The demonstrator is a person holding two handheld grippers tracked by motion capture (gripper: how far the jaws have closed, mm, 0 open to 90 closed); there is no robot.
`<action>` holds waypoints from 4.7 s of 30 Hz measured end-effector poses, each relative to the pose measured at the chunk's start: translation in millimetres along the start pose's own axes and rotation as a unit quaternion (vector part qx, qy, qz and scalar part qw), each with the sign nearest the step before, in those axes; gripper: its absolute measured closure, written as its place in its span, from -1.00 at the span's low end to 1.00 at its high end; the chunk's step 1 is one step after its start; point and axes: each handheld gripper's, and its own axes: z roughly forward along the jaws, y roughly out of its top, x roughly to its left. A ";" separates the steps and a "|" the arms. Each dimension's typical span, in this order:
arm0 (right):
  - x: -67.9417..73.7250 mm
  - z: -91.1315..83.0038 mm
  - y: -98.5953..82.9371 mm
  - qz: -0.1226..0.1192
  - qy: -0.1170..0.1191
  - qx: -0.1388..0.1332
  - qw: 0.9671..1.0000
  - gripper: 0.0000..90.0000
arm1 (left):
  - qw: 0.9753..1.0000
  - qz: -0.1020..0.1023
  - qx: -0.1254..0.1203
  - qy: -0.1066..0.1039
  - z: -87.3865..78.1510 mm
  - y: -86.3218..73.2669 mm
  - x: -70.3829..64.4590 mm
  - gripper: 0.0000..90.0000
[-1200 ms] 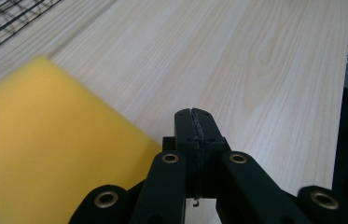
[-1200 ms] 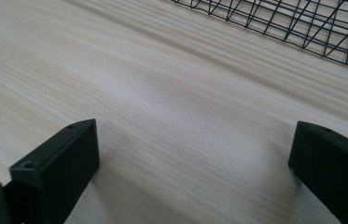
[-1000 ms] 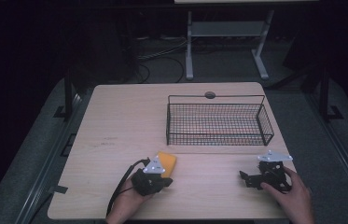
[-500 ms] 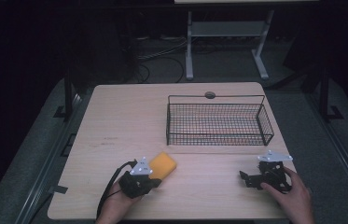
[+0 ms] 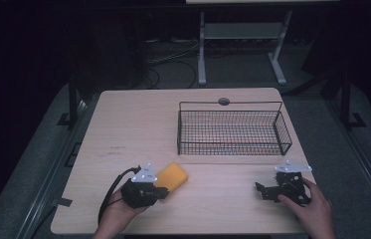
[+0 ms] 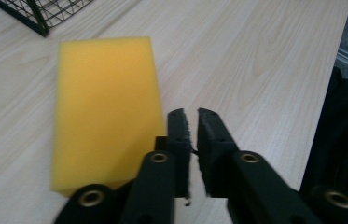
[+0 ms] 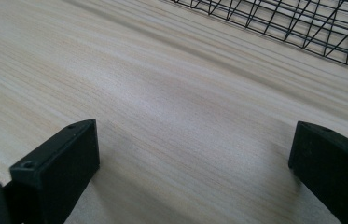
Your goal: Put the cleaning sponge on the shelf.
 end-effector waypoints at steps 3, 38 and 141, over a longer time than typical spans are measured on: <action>0.0 0.0 0.0 0.000 0.000 0.000 1.000 -0.97 | 1.000 -0.005 0.002 0.011 -3.8 4.9 6.0 0.48; 0.0 0.0 0.0 0.000 0.000 0.000 1.000 -0.97 | 0.989 -0.017 0.137 0.049 49.3 44.3 32.2 -0.72; 0.0 0.3 0.5 0.002 0.000 0.000 1.000 -0.97 | 0.988 0.048 0.142 0.024 29.3 123.5 33.2 -0.49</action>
